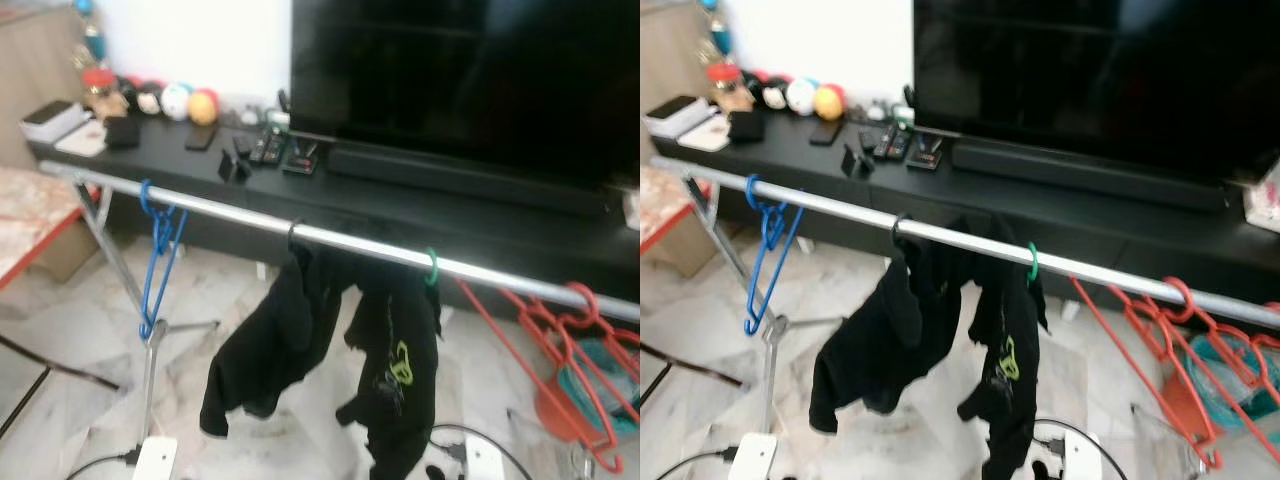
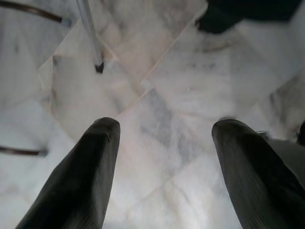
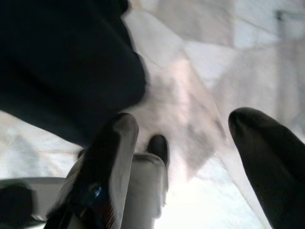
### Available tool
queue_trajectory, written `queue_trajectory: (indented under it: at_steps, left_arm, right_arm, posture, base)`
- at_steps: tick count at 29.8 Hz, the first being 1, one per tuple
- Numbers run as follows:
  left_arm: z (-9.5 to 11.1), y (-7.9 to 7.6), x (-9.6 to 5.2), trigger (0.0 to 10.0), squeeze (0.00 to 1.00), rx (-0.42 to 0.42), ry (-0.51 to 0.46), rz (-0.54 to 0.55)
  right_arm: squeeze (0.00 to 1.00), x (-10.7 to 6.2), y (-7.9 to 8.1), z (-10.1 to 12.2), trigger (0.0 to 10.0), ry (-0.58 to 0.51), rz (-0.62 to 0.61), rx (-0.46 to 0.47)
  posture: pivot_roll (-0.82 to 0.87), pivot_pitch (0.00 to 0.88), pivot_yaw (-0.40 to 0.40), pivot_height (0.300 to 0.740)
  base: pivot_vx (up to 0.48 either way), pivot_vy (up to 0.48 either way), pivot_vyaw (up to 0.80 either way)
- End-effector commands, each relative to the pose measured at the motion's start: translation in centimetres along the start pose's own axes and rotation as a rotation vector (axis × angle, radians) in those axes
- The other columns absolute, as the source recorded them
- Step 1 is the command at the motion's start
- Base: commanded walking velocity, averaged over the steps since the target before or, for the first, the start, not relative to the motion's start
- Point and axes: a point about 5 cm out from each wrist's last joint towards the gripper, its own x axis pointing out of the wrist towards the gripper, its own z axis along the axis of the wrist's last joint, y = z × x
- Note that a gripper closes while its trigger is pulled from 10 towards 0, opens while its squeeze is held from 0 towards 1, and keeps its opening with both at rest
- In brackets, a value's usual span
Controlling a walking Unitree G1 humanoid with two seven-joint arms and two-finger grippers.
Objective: Hang hanger
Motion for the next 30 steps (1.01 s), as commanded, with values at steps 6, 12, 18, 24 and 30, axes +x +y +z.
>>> queue_trajectory:
  at_steps: [6,12,18,24,30]
  left_arm:
    - [-1.3,0.6,-0.4,10.0,0.00,0.017,0.051,0.002]
    - [-1.4,0.7,-0.4,10.0,0.00,0.022,0.049,-0.002]
    - [-1.5,0.5,-0.4,10.0,0.00,0.024,0.054,-0.009]
    - [-1.5,0.2,-0.4,10.0,0.00,0.018,0.057,-0.011]
    - [-1.6,-0.3,-0.4,10.0,0.00,0.018,0.064,-0.022]
  right_arm:
    - [0.00,0.3,0.1,1.4,10.0,-0.041,-0.022,0.009]
    - [0.00,0.3,0.1,1.5,10.0,-0.045,-0.043,-0.010]
    - [0.00,0.3,-0.5,1.7,10.0,-0.063,-0.087,-0.006]
    - [0.00,0.2,-0.9,2.5,10.0,-0.120,-0.125,-0.009]
    - [0.00,0.0,-1.6,3.9,10.0,-0.228,-0.172,-0.028]
  posture:
    - [0.04,0.000,-0.034,0.740]
    - [0.05,0.000,-0.034,0.740]
    - [0.04,0.000,-0.031,0.740]
    - [0.04,0.000,-0.034,0.740]
    - [0.03,0.000,-0.033,0.740]
  base:
    - [0.000,0.299,0.00]
    - [0.000,0.144,0.00]
    - [0.000,0.000,0.00]
    - [0.000,0.000,0.00]
    - [0.000,0.000,0.00]
